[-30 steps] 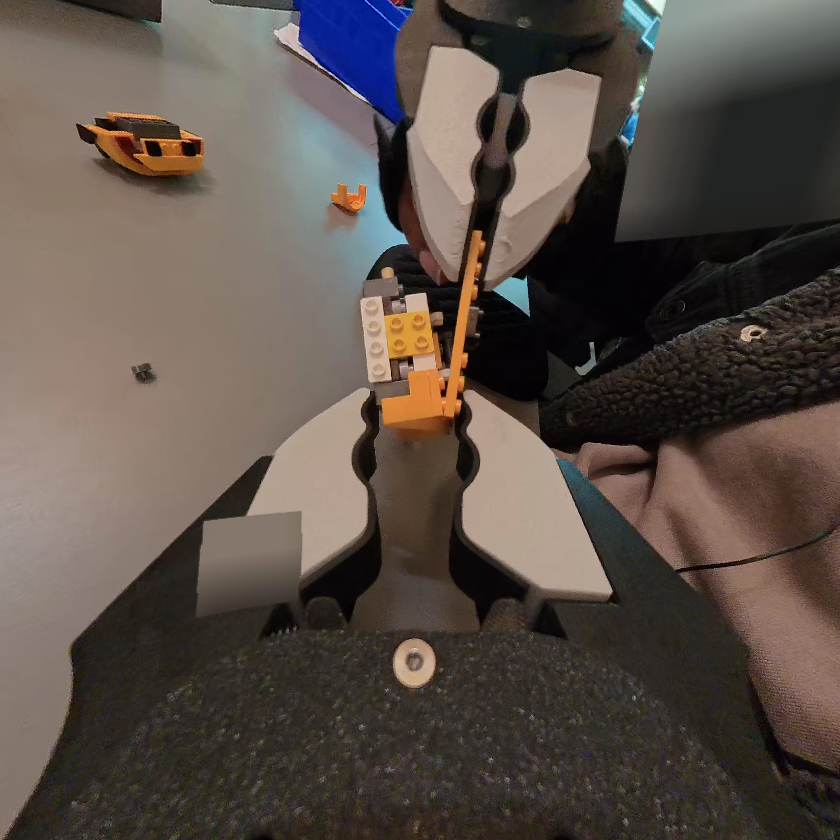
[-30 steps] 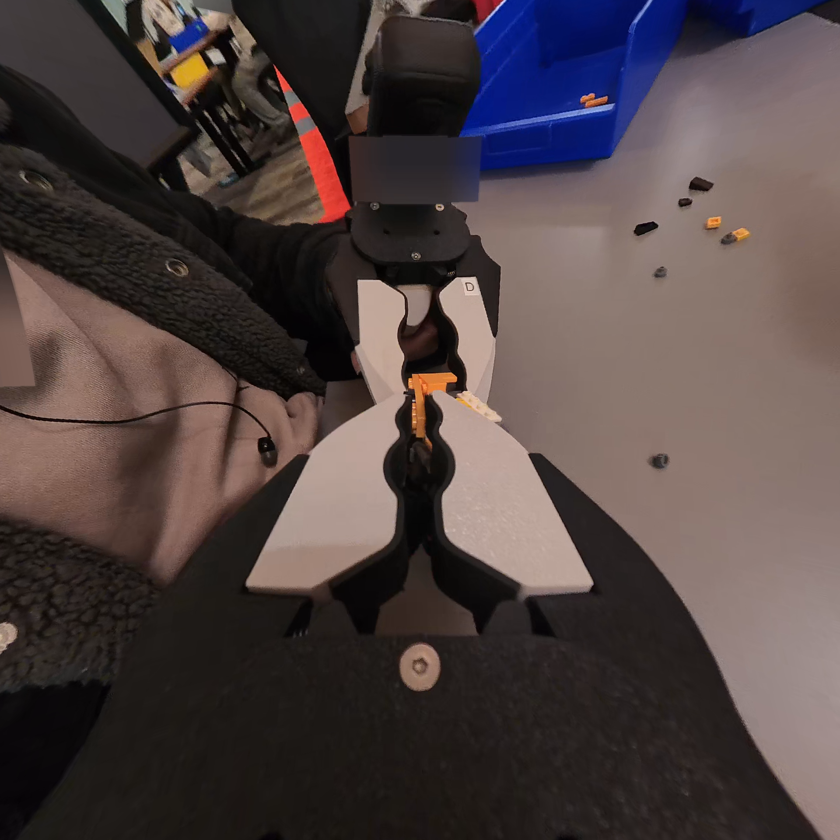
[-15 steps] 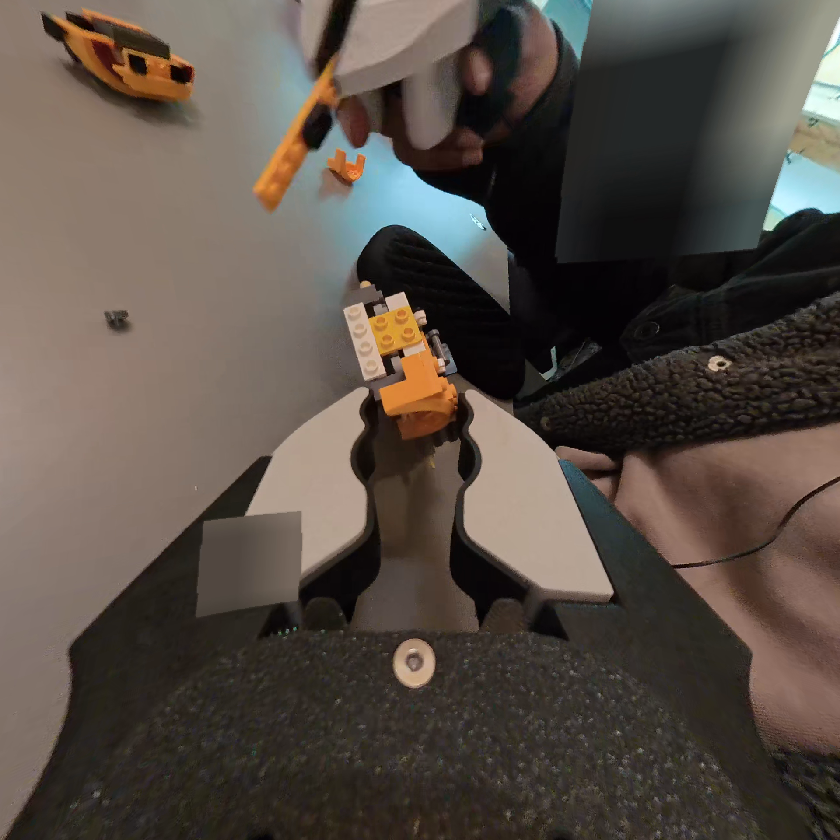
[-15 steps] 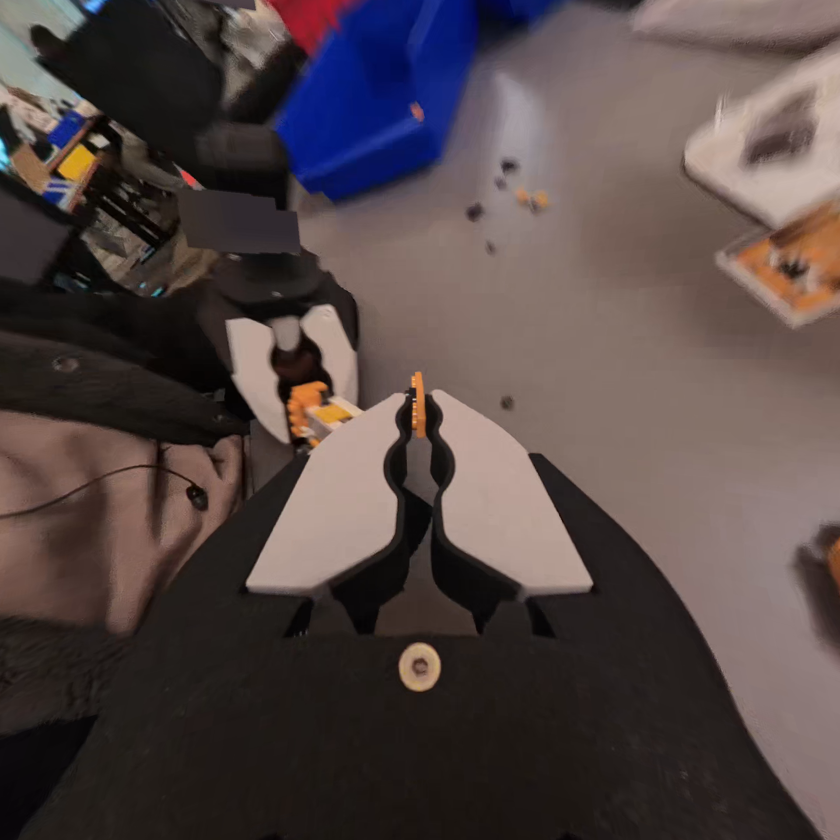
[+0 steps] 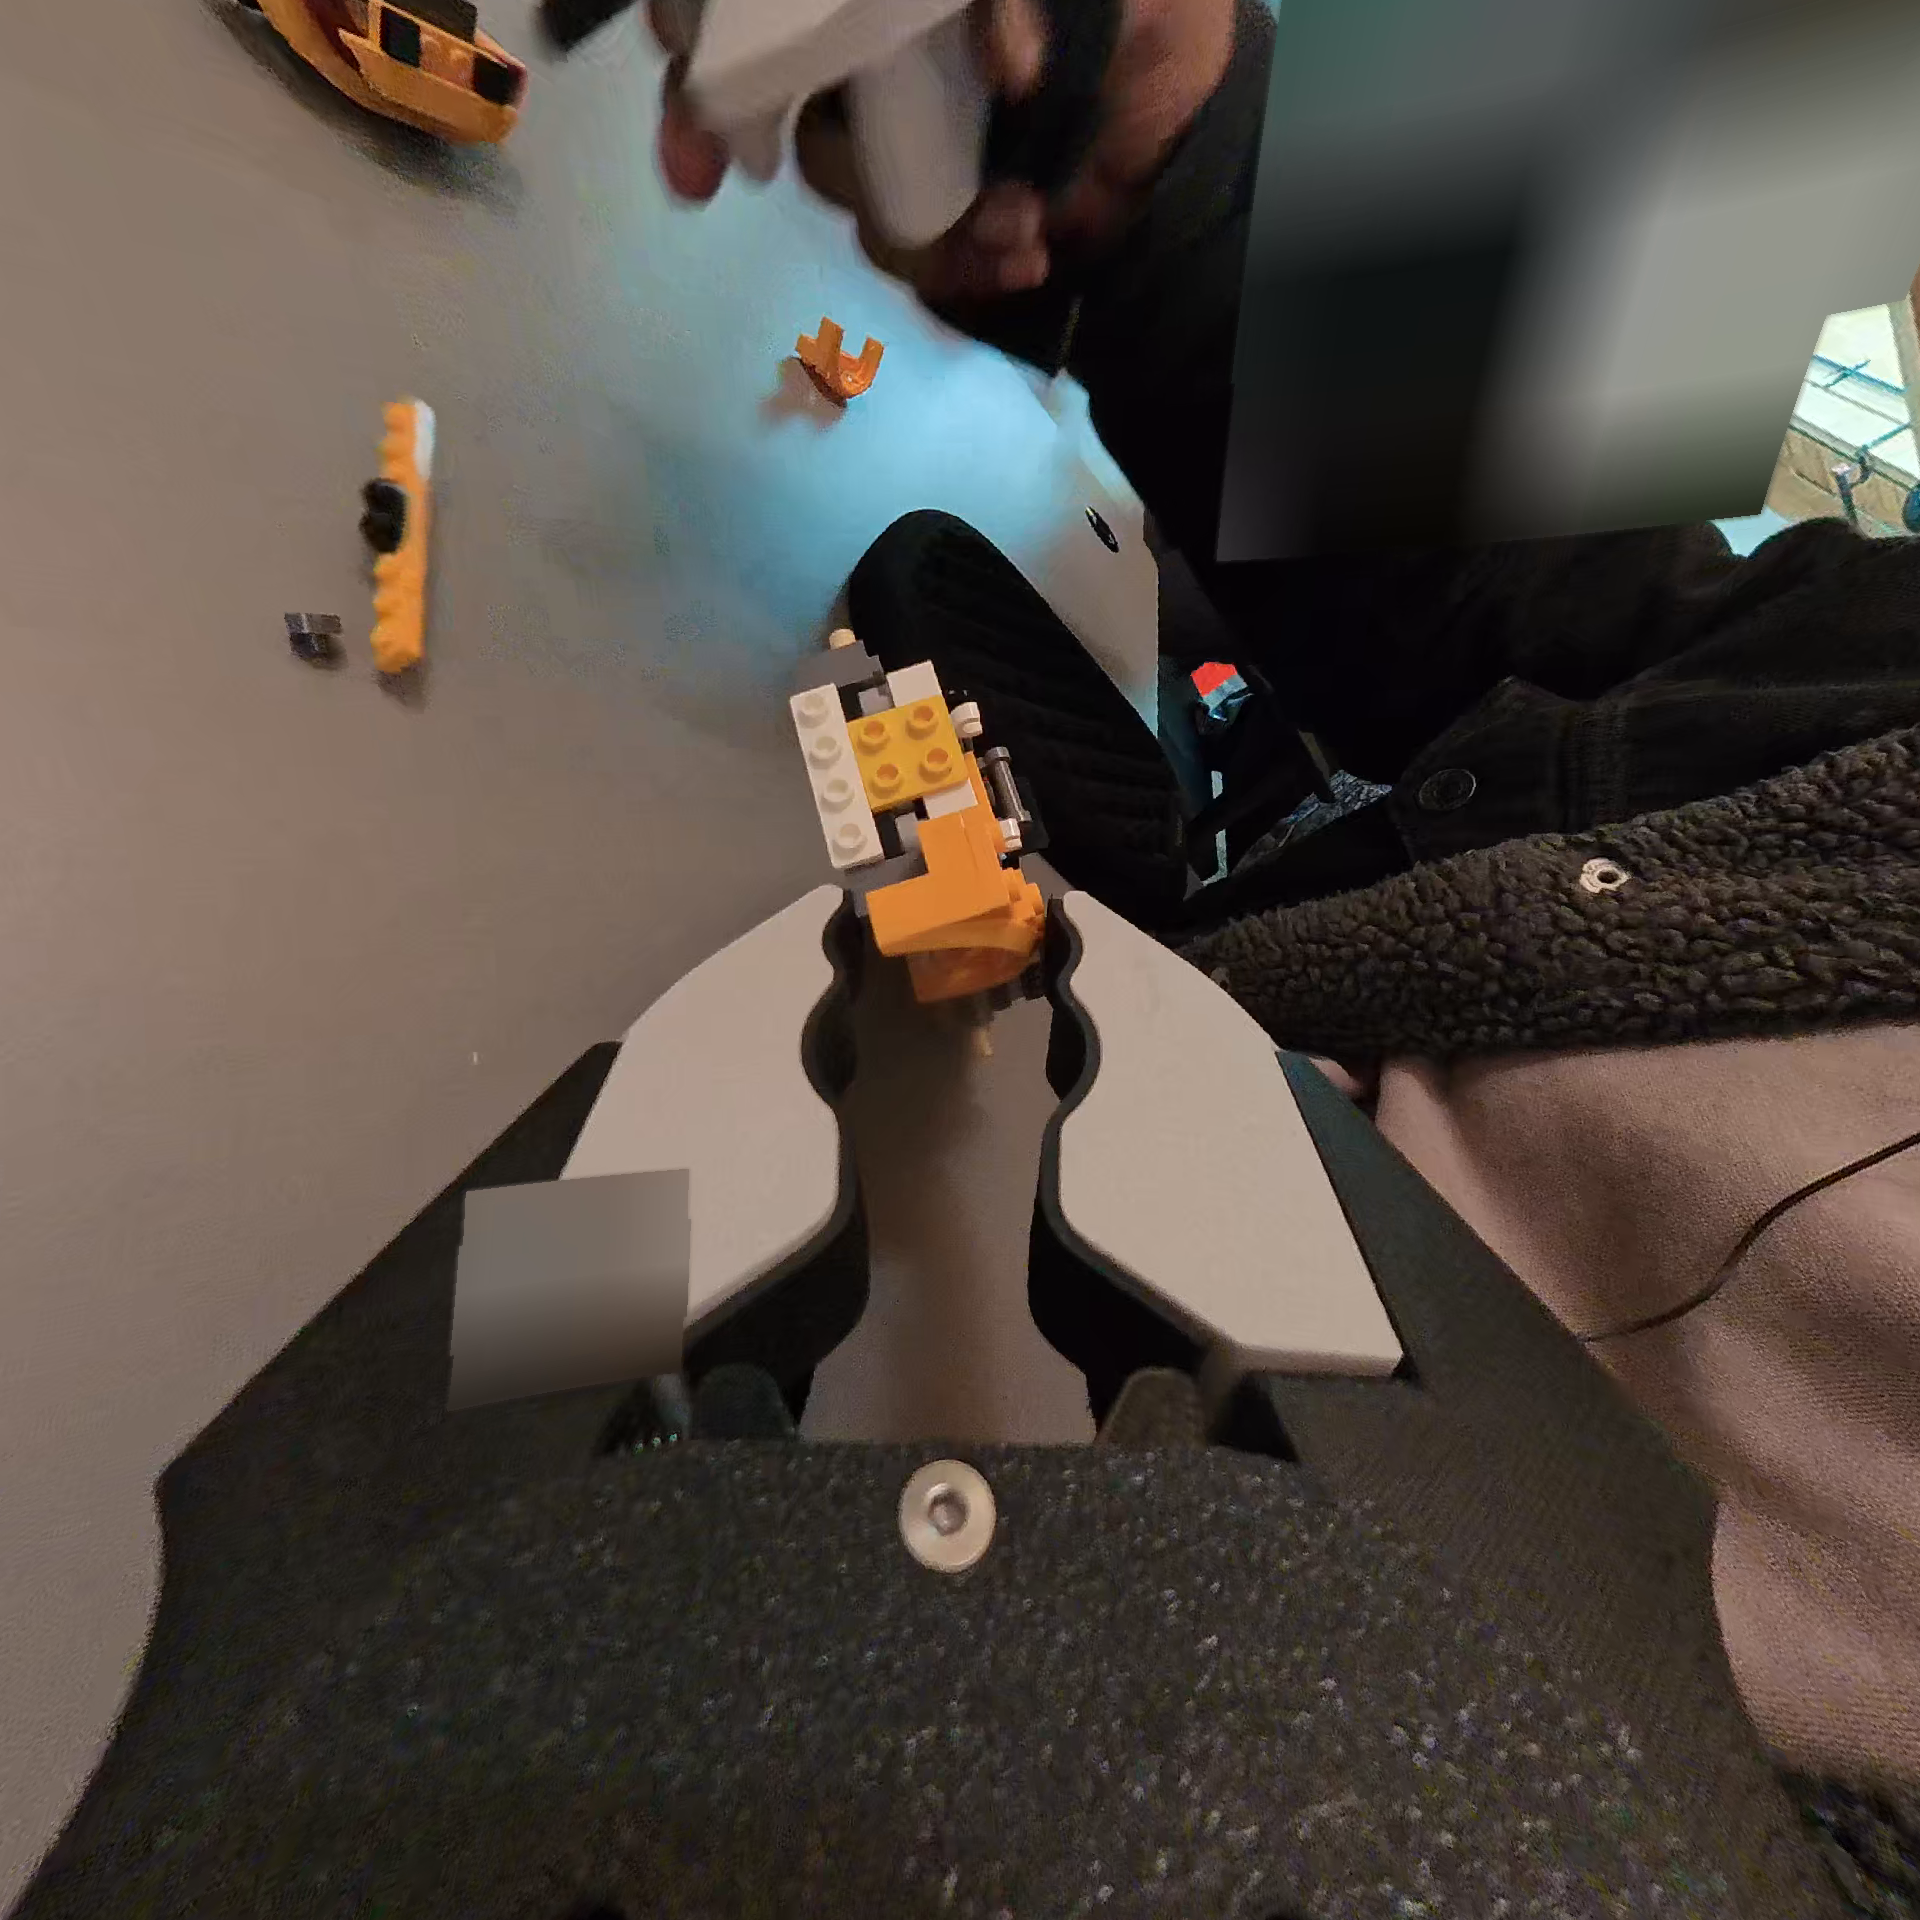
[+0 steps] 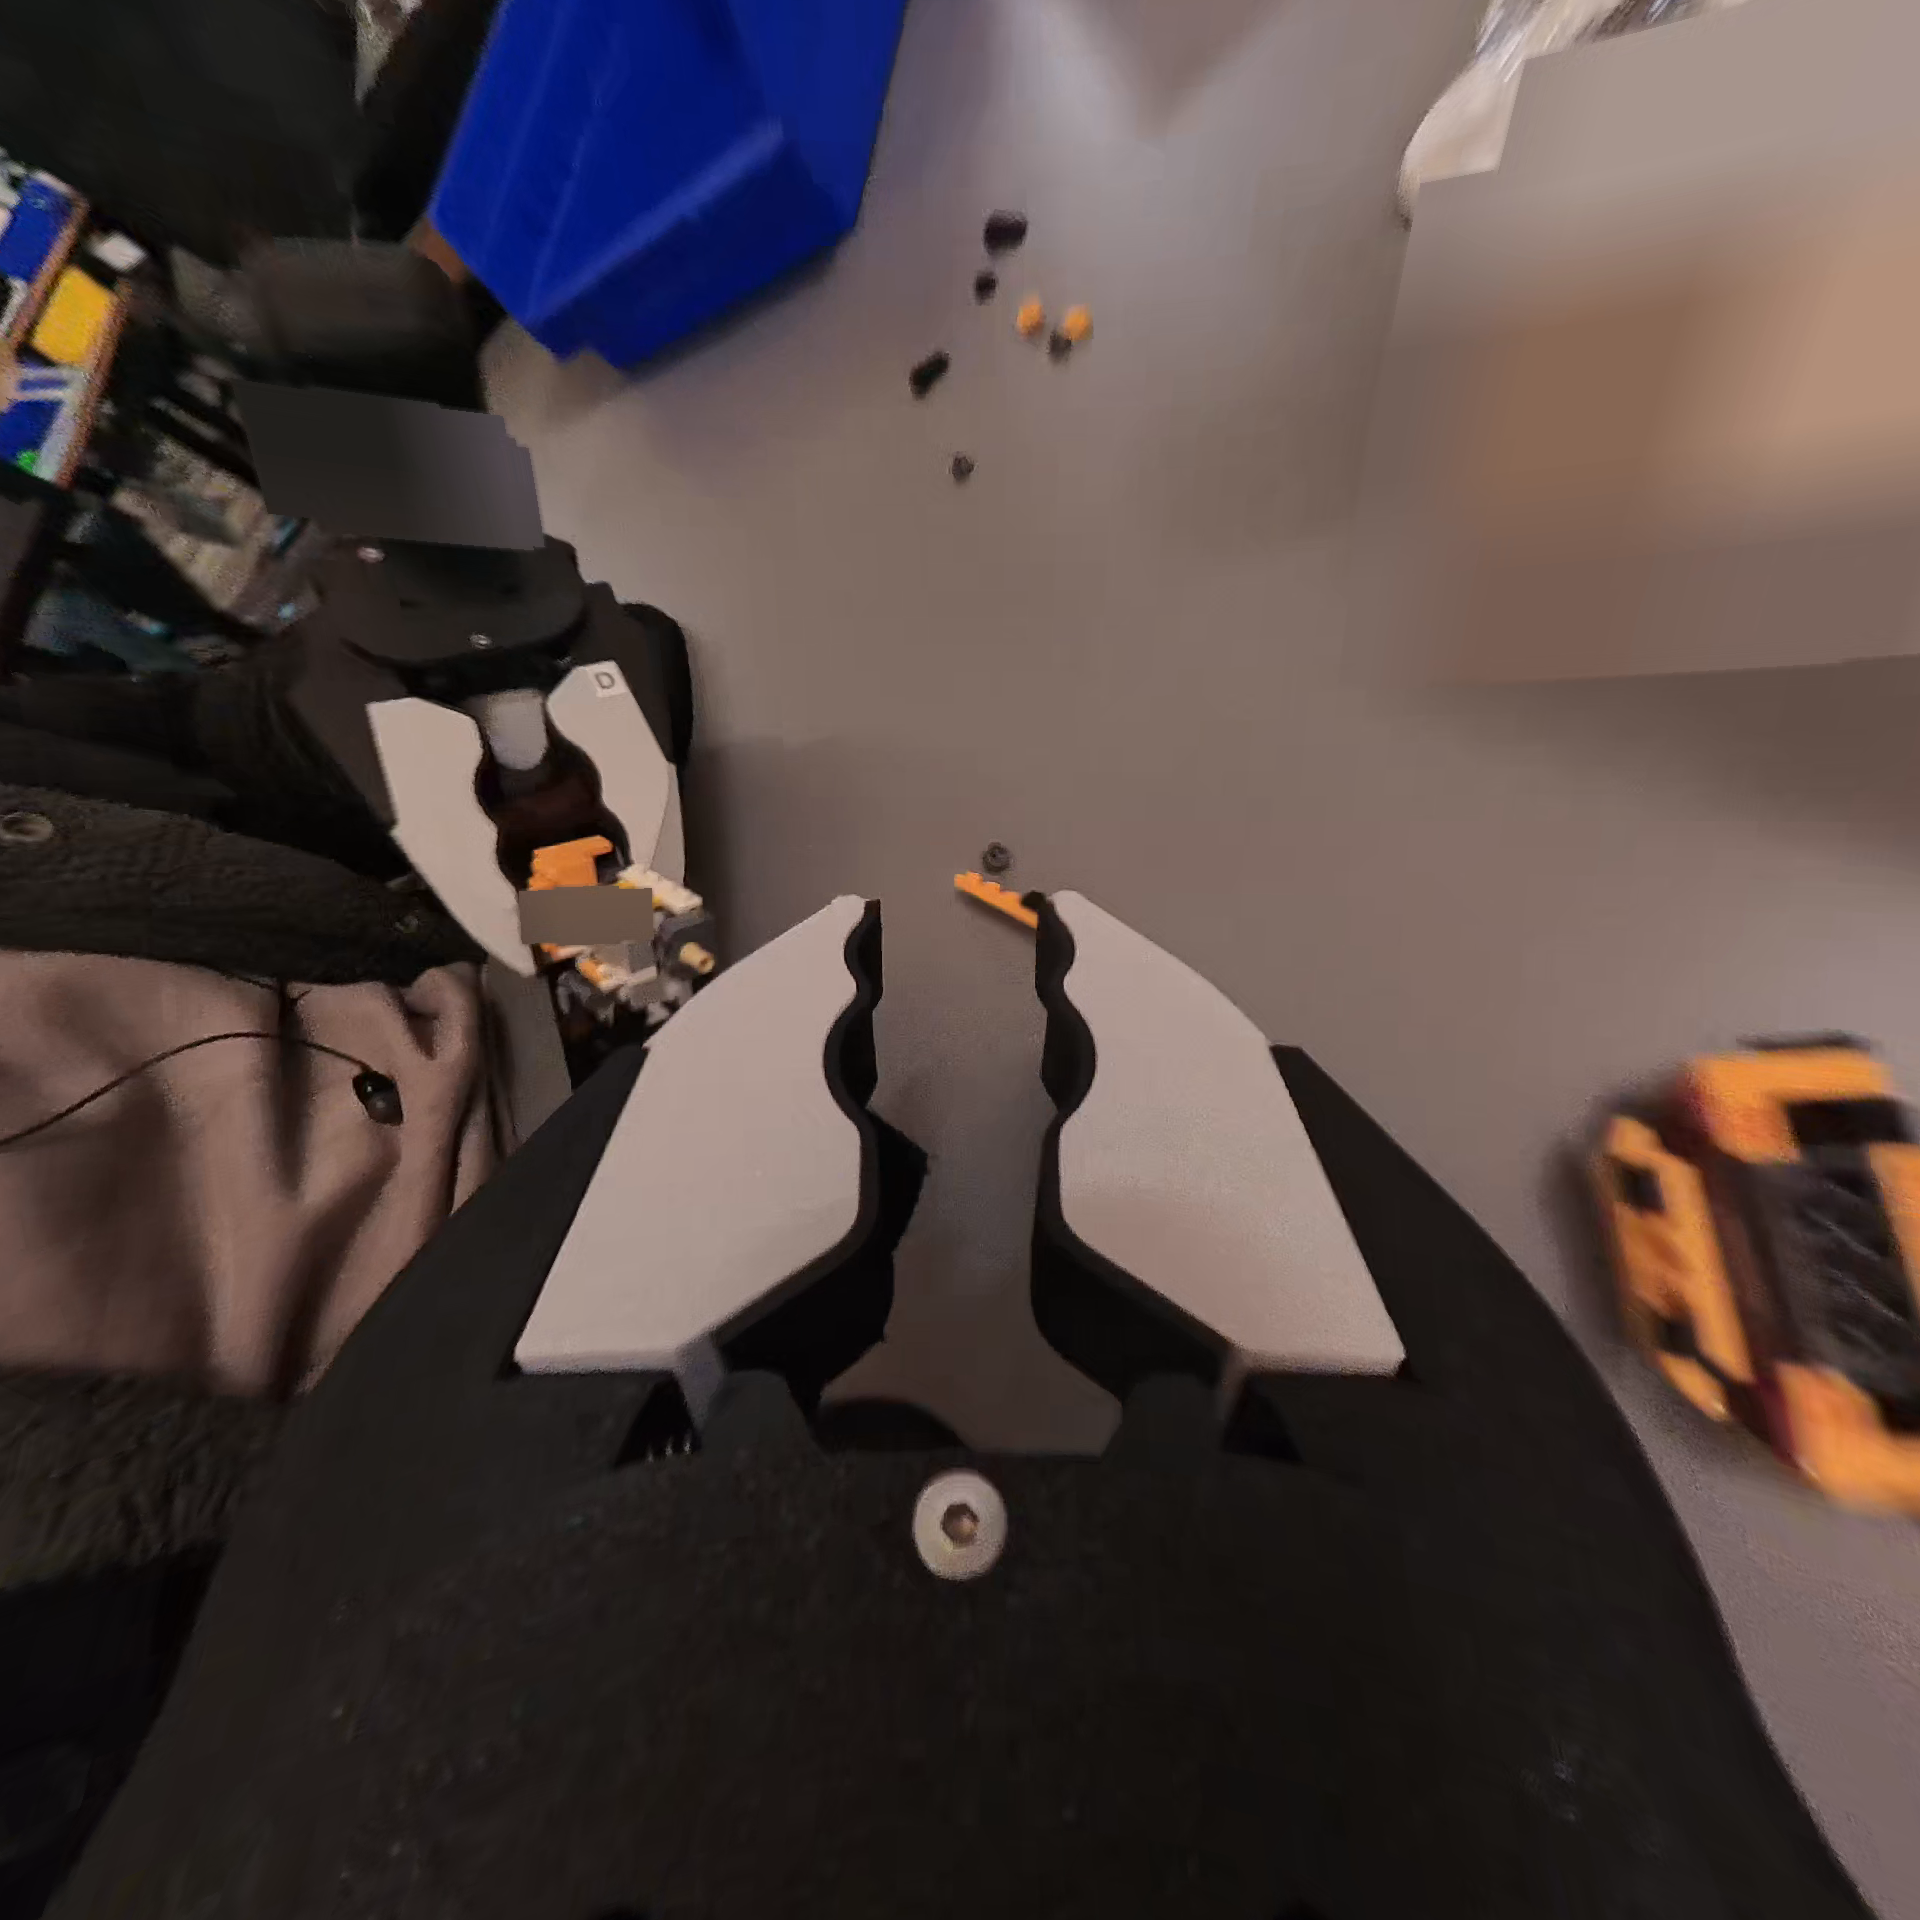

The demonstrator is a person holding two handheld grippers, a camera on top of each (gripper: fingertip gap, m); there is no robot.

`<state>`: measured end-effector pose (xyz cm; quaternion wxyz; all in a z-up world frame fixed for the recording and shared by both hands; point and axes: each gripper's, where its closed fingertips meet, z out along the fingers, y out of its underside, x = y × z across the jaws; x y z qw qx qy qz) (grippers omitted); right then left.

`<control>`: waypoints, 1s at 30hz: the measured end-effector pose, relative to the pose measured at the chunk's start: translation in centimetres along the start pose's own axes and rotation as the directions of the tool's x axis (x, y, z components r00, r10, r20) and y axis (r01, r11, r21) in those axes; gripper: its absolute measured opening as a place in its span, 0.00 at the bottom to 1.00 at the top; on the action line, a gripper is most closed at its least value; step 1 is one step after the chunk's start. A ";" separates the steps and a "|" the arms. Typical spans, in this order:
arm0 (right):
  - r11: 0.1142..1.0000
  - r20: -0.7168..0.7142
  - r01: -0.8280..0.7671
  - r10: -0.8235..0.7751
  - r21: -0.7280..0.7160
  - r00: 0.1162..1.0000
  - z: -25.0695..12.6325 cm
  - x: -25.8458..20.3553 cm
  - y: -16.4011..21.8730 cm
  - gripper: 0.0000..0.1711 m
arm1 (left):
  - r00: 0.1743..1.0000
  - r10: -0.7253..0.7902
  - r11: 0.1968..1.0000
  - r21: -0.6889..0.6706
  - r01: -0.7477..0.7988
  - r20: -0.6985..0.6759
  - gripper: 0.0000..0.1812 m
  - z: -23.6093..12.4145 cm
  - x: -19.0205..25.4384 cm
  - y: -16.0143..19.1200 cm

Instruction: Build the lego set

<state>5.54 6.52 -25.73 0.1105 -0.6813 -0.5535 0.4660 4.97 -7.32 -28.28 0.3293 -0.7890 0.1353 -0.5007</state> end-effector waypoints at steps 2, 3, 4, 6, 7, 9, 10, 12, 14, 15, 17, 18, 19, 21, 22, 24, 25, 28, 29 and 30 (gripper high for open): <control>0.994 -0.127 0.103 -0.098 0.033 0.987 -4.1 0.6 -0.1 0.15 | 1.000 -0.002 1.000 0.004 0.002 -0.003 0.18 0.0 0.0 -0.1; 0.987 -0.190 0.156 -0.149 0.024 0.970 -6.0 0.9 0.5 0.14 | 1.000 -0.004 1.000 0.007 0.004 -0.004 0.18 0.0 0.0 -0.1; 0.983 -0.247 0.185 -0.178 0.005 0.952 -7.6 1.2 1.4 0.13 | 1.000 -0.006 1.000 0.010 0.006 -0.006 0.18 -0.1 0.0 -0.2; 0.984 -0.375 0.173 -0.175 -0.038 0.910 -10.3 2.5 3.9 0.13 | 1.000 -0.009 1.000 0.014 0.010 -0.009 0.18 -0.1 0.0 -0.3; 0.986 -0.429 0.154 -0.166 -0.064 0.888 -11.5 3.4 5.5 0.13 | 1.000 -0.008 1.000 0.015 0.009 -0.009 0.18 -0.1 0.0 -0.3; 0.984 -0.520 0.114 -0.169 -0.136 0.837 -13.5 5.4 9.1 0.13 | 1.000 -0.004 1.000 0.015 0.004 -0.008 0.18 -0.1 0.0 -0.3; 0.980 -0.544 0.098 -0.178 -0.172 0.820 -14.3 6.2 10.8 0.13 | 1.000 -0.003 1.000 0.014 0.003 -0.007 0.18 -0.1 0.0 -0.3; 0.965 -0.540 0.122 -0.233 -0.233 0.809 -14.7 6.5 13.3 0.11 | 1.000 -0.004 1.000 0.013 0.004 -0.005 0.18 0.0 0.0 -0.3; 0.946 -0.530 0.174 -0.300 -0.275 0.794 -14.3 6.2 14.6 0.09 | 1.000 -0.004 1.000 0.013 0.004 -0.001 0.18 0.0 0.0 -0.3; 0.937 -0.523 0.200 -0.328 -0.287 0.786 -13.9 5.9 14.8 0.09 | 1.000 -0.004 1.000 0.012 0.004 0.002 0.18 0.0 -0.1 -0.3; 0.914 -0.541 0.217 -0.380 -0.341 0.750 -13.5 6.2 15.2 0.10 | 1.000 -0.006 1.000 0.012 0.006 0.004 0.18 0.0 -0.1 -0.3; 0.894 -0.553 0.213 -0.416 -0.394 0.722 -13.4 6.8 15.7 0.10 | 1.000 -0.006 1.000 0.011 0.006 0.005 0.18 0.0 -0.1 -0.3; 0.875 -0.553 0.204 -0.442 -0.439 0.706 -13.3 7.3 16.2 0.11 | 1.000 -0.004 1.000 0.011 0.004 0.007 0.18 0.0 -0.1 -0.3; 0.855 -0.563 0.177 -0.462 -0.487 0.685 -13.2 8.4 16.7 0.12 | 1.000 0.002 1.000 0.011 -0.002 0.011 0.18 0.0 -0.1 -0.2; 0.849 -0.568 0.186 -0.478 -0.494 0.671 -13.2 8.7 16.5 0.12 | 1.000 0.003 1.000 0.011 -0.003 0.011 0.18 0.0 -0.1 -0.2; 0.842 -0.566 0.174 -0.481 -0.510 0.669 -13.2 9.1 16.2 0.11 | 1.000 0.001 1.000 0.013 -0.001 0.012 0.18 0.0 -0.1 -0.2; 0.840 -0.568 0.171 -0.483 -0.515 0.666 -13.3 9.4 16.0 0.10 | 1.000 0.001 1.000 0.013 -0.001 0.011 0.18 0.0 -0.1 -0.2; 0.840 -0.579 0.177 -0.490 -0.512 0.651 -13.5 10.3 15.5 0.09 | 1.000 0.001 1.000 0.014 -0.001 0.005 0.18 0.0 -0.1 -0.2; 0.835 -0.577 0.185 -0.501 -0.518 0.645 -13.5 10.5 15.3 0.09 | 1.000 0.000 1.000 0.014 0.000 0.003 0.18 0.0 -0.1 -0.2; 0.829 -0.578 0.191 -0.513 -0.526 0.634 -13.6 10.7 15.2 0.09 | 1.000 -0.001 1.000 0.015 0.001 0.002 0.18 0.0 0.0 -0.2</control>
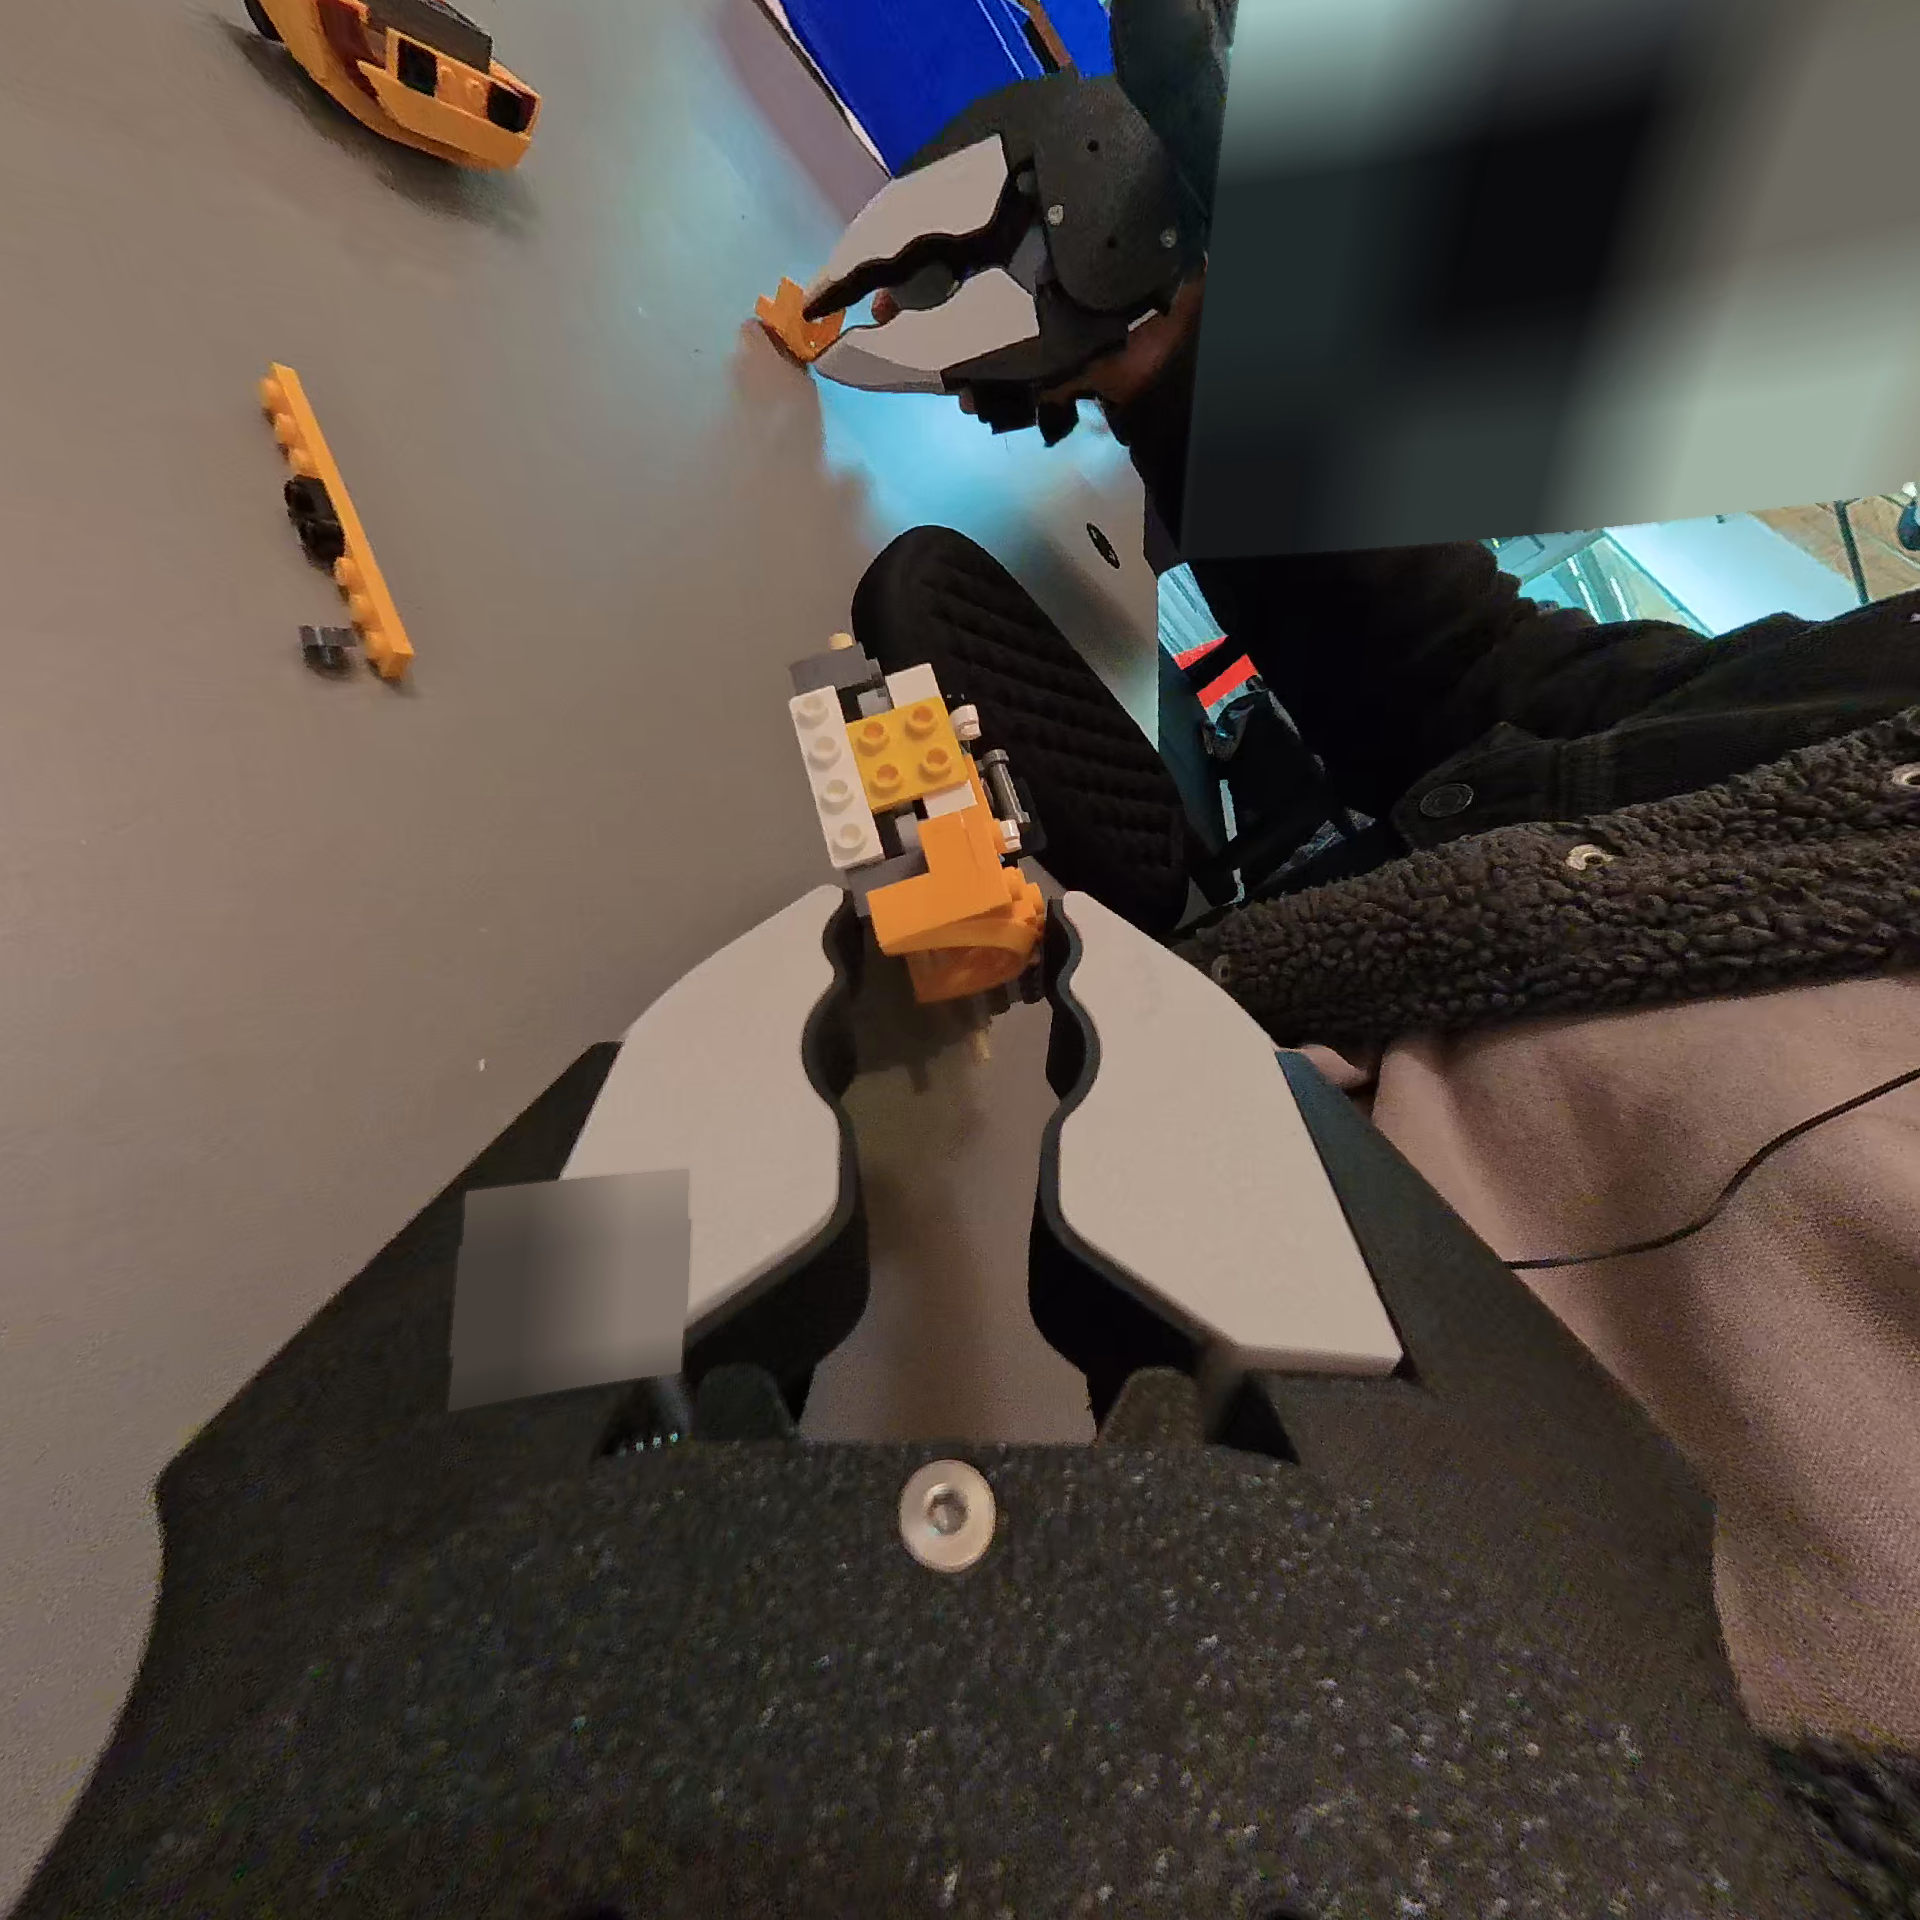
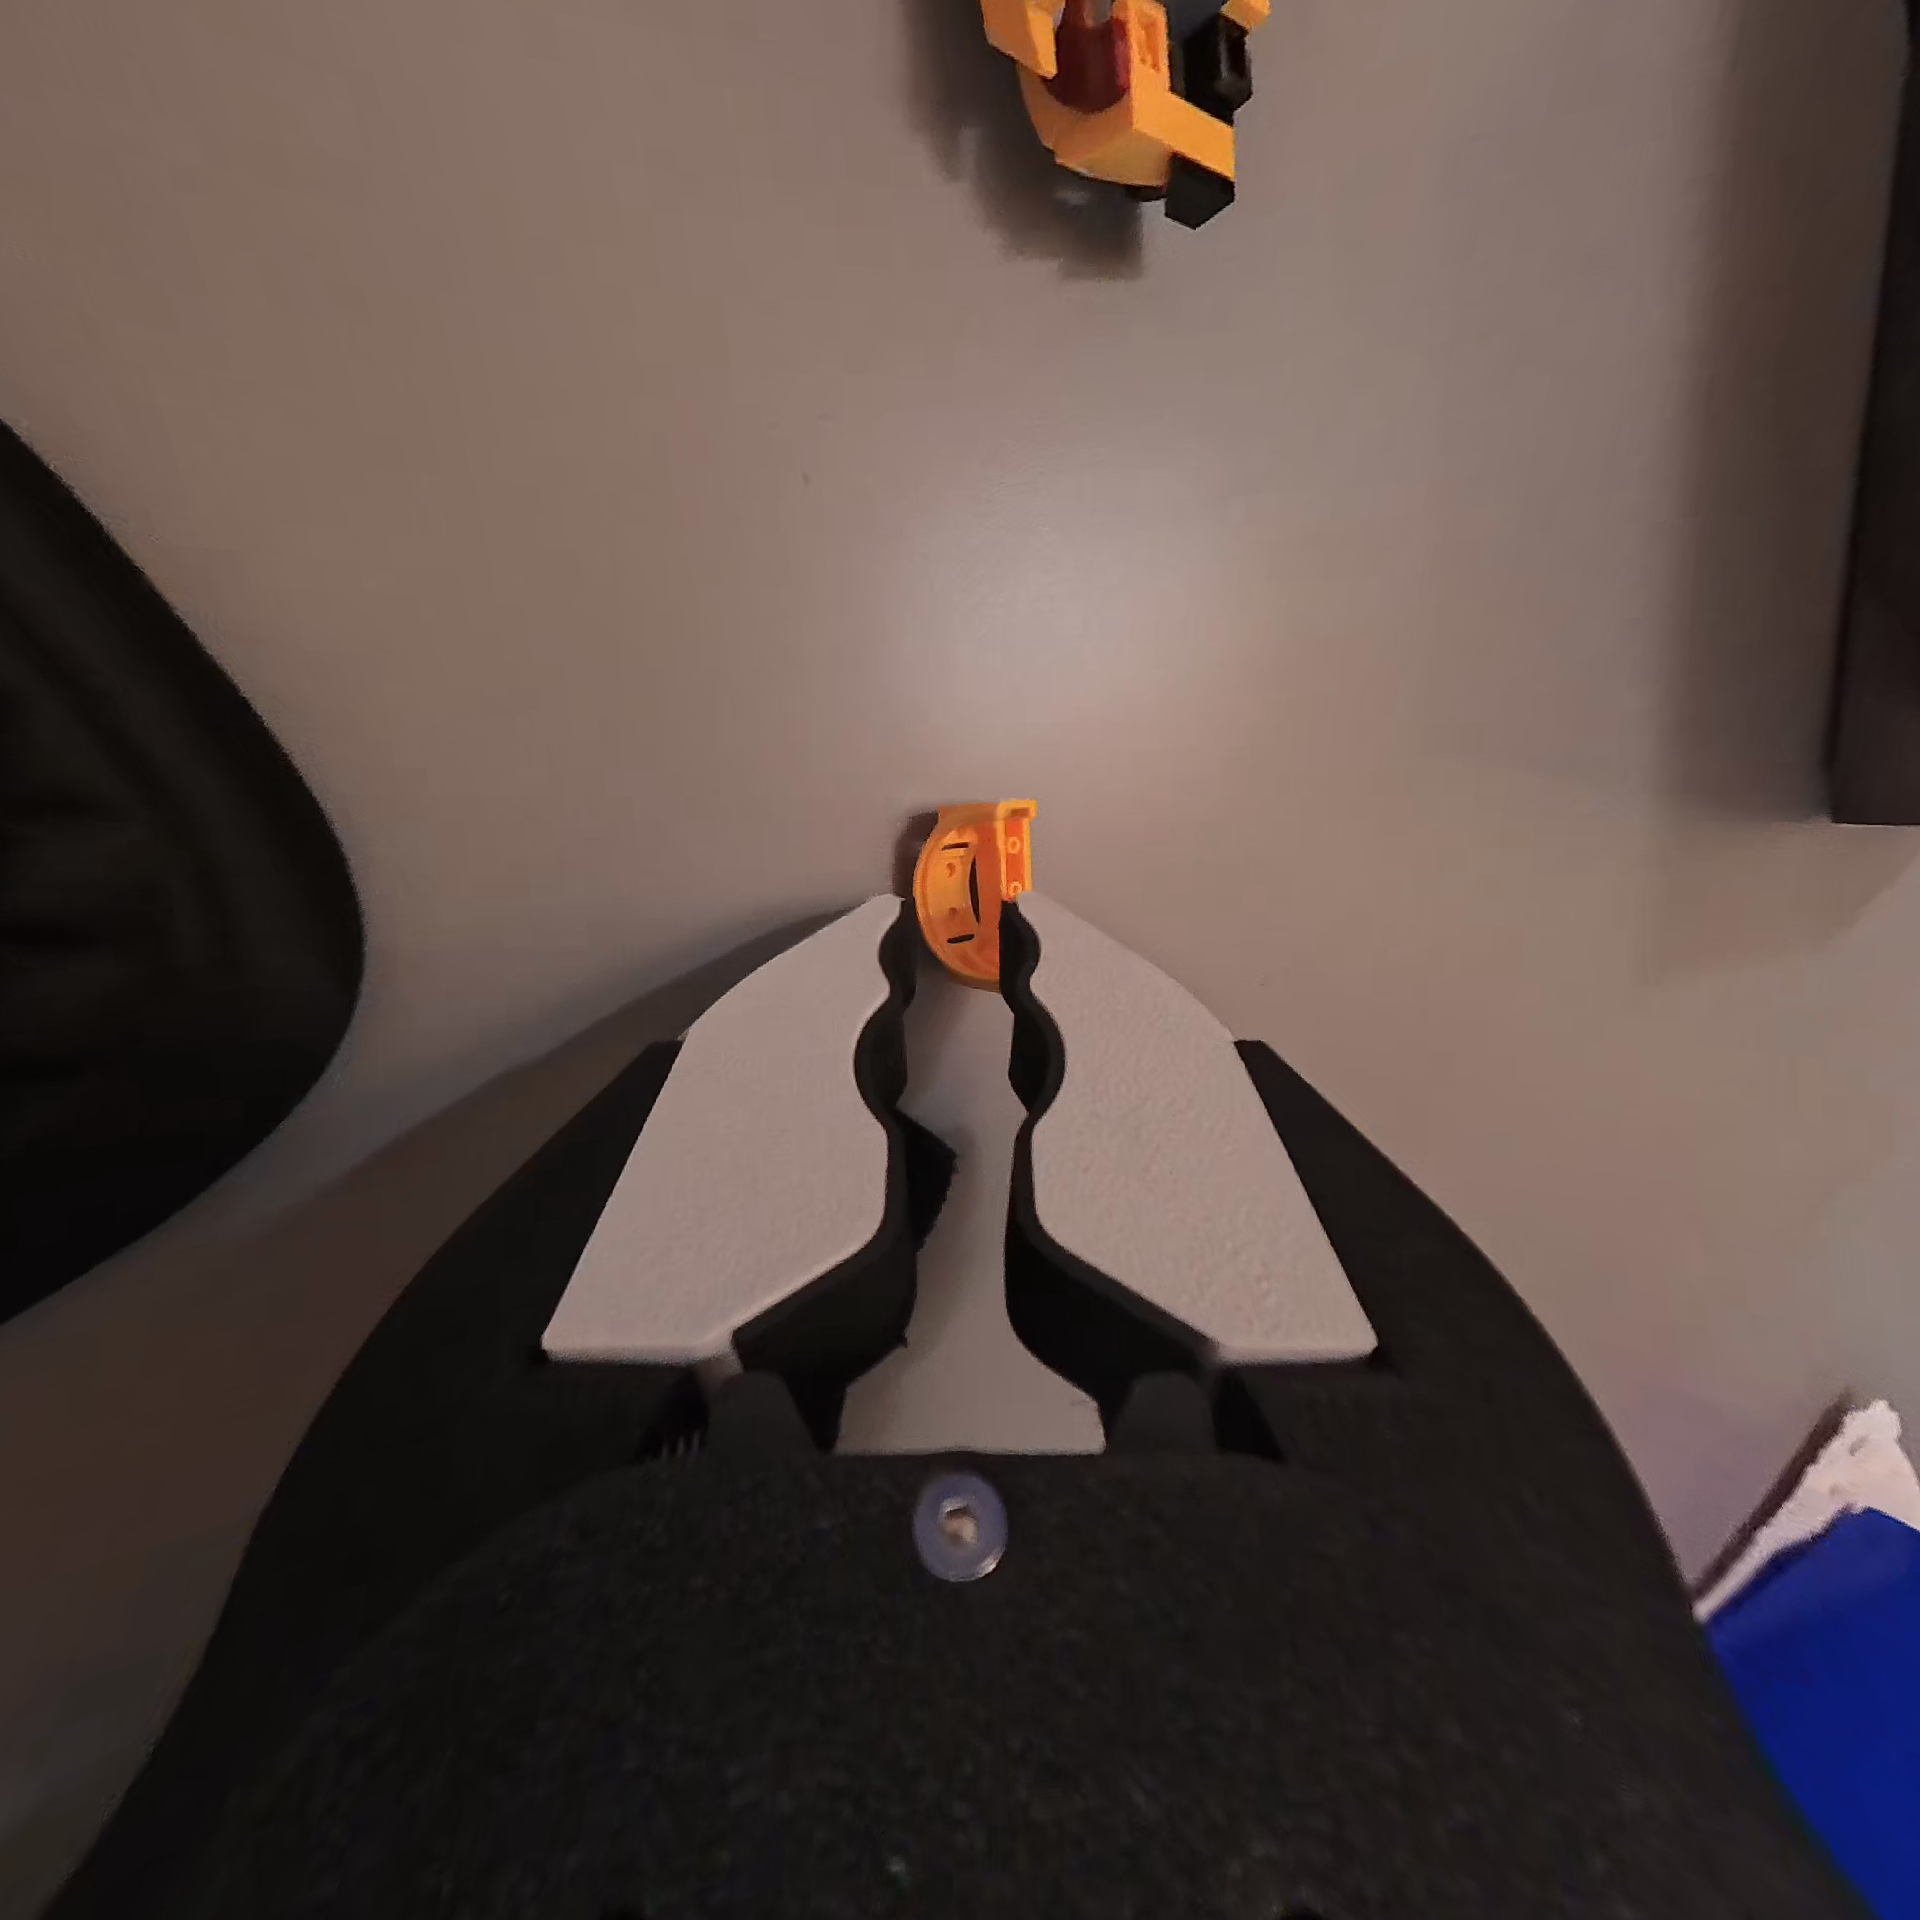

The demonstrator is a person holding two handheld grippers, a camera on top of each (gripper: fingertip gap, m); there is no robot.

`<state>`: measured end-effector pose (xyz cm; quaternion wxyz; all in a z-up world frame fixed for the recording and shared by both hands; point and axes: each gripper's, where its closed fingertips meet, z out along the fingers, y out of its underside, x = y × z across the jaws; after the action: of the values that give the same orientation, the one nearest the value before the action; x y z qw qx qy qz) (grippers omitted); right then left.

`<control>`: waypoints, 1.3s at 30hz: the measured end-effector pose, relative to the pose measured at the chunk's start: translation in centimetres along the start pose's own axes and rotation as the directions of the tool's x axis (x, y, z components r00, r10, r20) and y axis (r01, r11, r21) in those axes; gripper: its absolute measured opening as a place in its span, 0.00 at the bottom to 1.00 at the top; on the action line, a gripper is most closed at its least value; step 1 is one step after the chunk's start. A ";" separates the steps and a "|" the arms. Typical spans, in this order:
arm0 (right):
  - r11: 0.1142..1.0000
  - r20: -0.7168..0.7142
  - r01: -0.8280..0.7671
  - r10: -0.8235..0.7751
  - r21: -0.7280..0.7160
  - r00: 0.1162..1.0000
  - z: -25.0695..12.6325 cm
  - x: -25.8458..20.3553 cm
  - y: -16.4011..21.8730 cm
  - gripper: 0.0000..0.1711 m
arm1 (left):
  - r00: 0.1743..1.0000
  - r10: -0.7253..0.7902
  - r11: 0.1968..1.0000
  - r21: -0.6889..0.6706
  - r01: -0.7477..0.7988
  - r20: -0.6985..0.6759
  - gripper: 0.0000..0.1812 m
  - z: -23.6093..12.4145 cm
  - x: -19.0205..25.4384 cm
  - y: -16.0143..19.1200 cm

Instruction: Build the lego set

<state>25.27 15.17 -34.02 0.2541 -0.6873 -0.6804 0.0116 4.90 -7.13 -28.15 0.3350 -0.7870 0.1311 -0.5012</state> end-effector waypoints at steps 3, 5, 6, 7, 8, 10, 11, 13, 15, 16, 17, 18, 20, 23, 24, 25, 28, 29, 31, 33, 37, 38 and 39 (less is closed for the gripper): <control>1.000 -0.012 0.006 -0.006 0.012 1.000 0.0 0.3 -0.3 0.05 | 1.000 -0.003 1.000 0.004 0.003 -0.004 0.18 -0.1 0.0 0.0; 0.999 -0.009 0.008 -0.008 0.044 1.000 -0.4 0.3 -0.8 0.00 | 1.000 -0.005 1.000 0.005 0.005 -0.006 0.18 -0.1 0.0 -0.1; 0.999 0.007 0.003 -0.004 0.042 1.000 -0.5 0.1 -0.9 0.00 | 1.000 -0.005 1.000 0.005 0.005 -0.007 0.18 -0.1 0.0 -0.1; 0.999 0.000 0.010 -0.010 0.038 1.000 -0.6 0.0 -0.9 0.00 | 1.000 -0.005 1.000 0.005 0.005 -0.008 0.18 -0.1 0.0 -0.1; 0.999 -0.007 0.023 -0.023 0.031 1.000 -0.7 0.0 -0.9 0.00 | 1.000 -0.005 1.000 0.005 0.005 -0.009 0.18 -0.1 0.0 -0.1; 0.999 -0.014 0.041 -0.040 0.026 0.999 -0.8 -0.2 -1.2 0.00 | 1.000 -0.004 1.000 0.005 0.005 -0.009 0.18 -0.1 0.0 0.0; 0.999 -0.017 0.046 -0.046 0.028 0.999 -0.9 -0.3 -1.4 0.00 | 1.000 -0.004 1.000 0.005 0.004 -0.009 0.18 -0.1 0.0 0.0; 0.998 -0.024 0.058 -0.057 0.032 0.998 -1.1 -0.4 -1.8 0.00 | 1.000 -0.001 1.000 0.005 0.001 -0.007 0.18 -0.1 0.1 0.0; 0.997 -0.029 0.070 -0.069 0.036 0.997 -1.3 -0.6 -2.1 0.00 | 1.000 0.001 1.000 0.005 -0.001 -0.006 0.18 0.0 0.1 0.0; 0.996 -0.030 0.074 -0.073 0.040 0.997 -1.4 -0.7 -2.3 0.00 | 1.000 0.001 1.000 0.005 -0.001 -0.006 0.18 -0.1 0.1 0.0; 0.996 -0.030 0.078 -0.077 0.044 0.997 -1.5 -0.8 -2.4 0.00 | 1.000 0.001 1.000 0.005 -0.001 -0.005 0.18 0.0 0.1 0.0; 0.996 -0.032 0.083 -0.081 0.046 0.996 -1.6 -0.9 -2.6 0.00 | 1.000 0.002 1.000 0.005 -0.002 -0.005 0.18 0.0 0.1 0.0; 0.995 -0.046 0.091 -0.089 0.040 0.995 -1.7 -0.8 -2.7 0.00 | 1.000 0.002 1.000 0.005 -0.002 -0.004 0.18 0.0 0.1 0.0; 0.996 -0.076 0.088 -0.088 -0.002 0.993 -1.8 -0.2 -2.0 0.00 | 1.000 0.005 1.000 0.005 -0.005 -0.003 0.18 0.0 0.1 0.0; 0.995 -0.092 0.100 -0.102 -0.025 0.991 -1.9 0.1 -1.5 0.06 | 1.000 0.005 1.000 0.005 -0.005 -0.003 0.18 0.0 0.1 0.0; 0.992 -0.100 0.111 -0.116 -0.052 0.988 -1.9 0.4 -1.0 0.10 | 1.000 0.005 1.000 0.005 -0.005 -0.002 0.18 0.0 0.1 0.0; 0.994 -0.065 0.082 -0.086 -0.069 0.994 -1.8 0.6 0.0 0.14 | 1.000 0.005 1.000 0.006 -0.005 -0.003 0.18 0.0 0.1 0.0; 0.995 -0.039 0.060 -0.063 -0.074 0.997 -1.4 0.5 0.3 0.15 | 1.000 0.005 1.000 0.006 -0.005 -0.004 0.18 0.0 0.1 0.0; 0.996 0.004 0.037 -0.037 -0.084 0.999 -0.6 0.3 0.9 0.17 | 1.000 0.005 1.000 0.006 -0.005 -0.004 0.18 -0.1 0.1 0.0; 0.998 0.041 0.006 -0.004 -0.055 0.999 -0.2 0.0 0.6 0.14 | 1.000 0.005 1.000 0.007 -0.005 -0.004 0.18 -0.1 0.1 0.0; 0.999 0.083 -0.007 0.010 -0.044 0.997 -0.1 -0.4 0.2 0.08 | 1.000 0.003 1.000 0.008 -0.003 0.001 0.18 -0.1 0.0 0.0; 1.000 0.100 -0.014 0.016 -0.027 0.995 -0.2 -0.6 -0.1 0.08 | 1.000 0.005 1.000 0.008 -0.005 0.006 0.18 0.0 0.0 0.0; 1.000 0.112 -0.019 0.020 -0.007 0.993 -0.4 -0.9 -0.4 0.07 | 1.000 0.007 1.000 0.008 -0.007 0.009 0.18 0.0 0.0 0.0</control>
<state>24.95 14.19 -33.81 0.2132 -0.6929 -0.6869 0.0507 4.86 -7.10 -28.14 0.3406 -0.7875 0.1304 -0.4968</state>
